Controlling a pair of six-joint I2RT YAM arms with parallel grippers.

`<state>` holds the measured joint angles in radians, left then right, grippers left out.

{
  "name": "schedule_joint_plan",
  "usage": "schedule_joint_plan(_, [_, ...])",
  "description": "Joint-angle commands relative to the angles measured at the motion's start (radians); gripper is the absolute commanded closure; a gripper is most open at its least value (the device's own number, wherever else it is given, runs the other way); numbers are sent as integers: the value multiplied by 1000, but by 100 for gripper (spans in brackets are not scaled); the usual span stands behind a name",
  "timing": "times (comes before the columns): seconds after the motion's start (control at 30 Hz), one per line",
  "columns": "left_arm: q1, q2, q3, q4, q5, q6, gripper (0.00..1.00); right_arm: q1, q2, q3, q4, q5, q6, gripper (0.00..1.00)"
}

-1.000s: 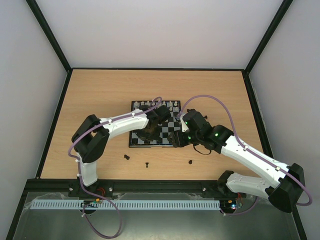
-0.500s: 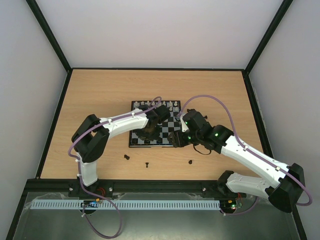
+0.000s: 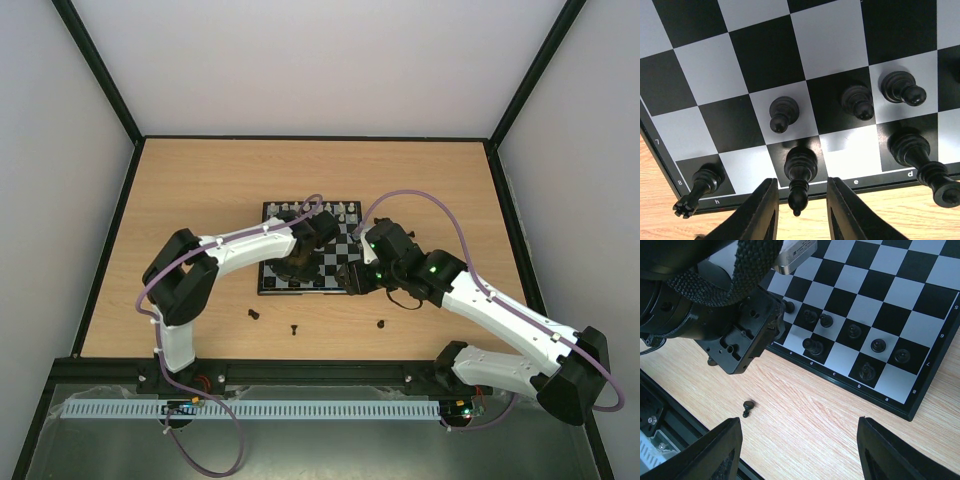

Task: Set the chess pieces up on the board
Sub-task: Place the chess piece on the chessboard, then pick up the chess piece at the center of the board.

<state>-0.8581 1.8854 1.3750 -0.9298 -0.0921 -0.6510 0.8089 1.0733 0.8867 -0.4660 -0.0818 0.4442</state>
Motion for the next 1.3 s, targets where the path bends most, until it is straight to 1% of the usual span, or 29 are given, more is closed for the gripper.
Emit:
schedule_joint_plan(0.0, [5, -44, 16, -34, -15, -10, 68, -5, 2, -12, -13, 0, -13, 37])
schedule_joint_plan(0.13, [6, -83, 47, -61, -43, -24, 61, -5, 3, -12, -13, 1, -13, 36])
schedule_joint_plan(0.2, [6, -117, 47, -74, -52, -37, 61, -5, 4, -12, -13, 1, -12, 36])
schedule_joint_plan(0.33, [5, -217, -3, -82, -66, -78, 59, -5, 4, -13, -12, 3, -12, 36])
schedule_joint_plan(0.47, [4, -342, -95, -43, -76, -121, 54, -5, 11, -13, -13, 8, -10, 36])
schedule_joint_plan(0.7, [5, -495, -296, 164, -65, -148, 45, -5, 51, -3, -31, 70, 4, 35])
schedule_joint_plan(0.77, [4, -518, -353, 241, -44, -152, 43, -5, 69, 0, -47, 120, 22, 29])
schedule_joint_plan(0.83, [5, -531, -404, 317, -13, -144, 40, -13, 94, 0, -66, 161, 48, 26])
schedule_joint_plan(0.93, [1, -553, -457, 399, 7, -125, 36, -21, 137, 2, -95, 184, 100, 24])
schedule_joint_plan(1.07, [1, -593, -511, 468, 4, -93, 33, -22, 170, -17, -145, 249, 183, 20])
schedule_joint_plan(1.13, [1, -620, -540, 502, 7, -80, 26, -22, 188, -24, -168, 266, 226, 20])
schedule_joint_plan(1.17, [1, -638, -551, 517, 8, -75, 21, -22, 195, -33, -175, 267, 244, 20])
schedule_joint_plan(1.23, [0, -660, -564, 544, 11, -70, 3, -22, 200, -56, -180, 267, 279, 20])
schedule_joint_plan(1.27, [1, -669, -567, 552, 19, -64, 1, -21, 199, -72, -180, 270, 296, 20])
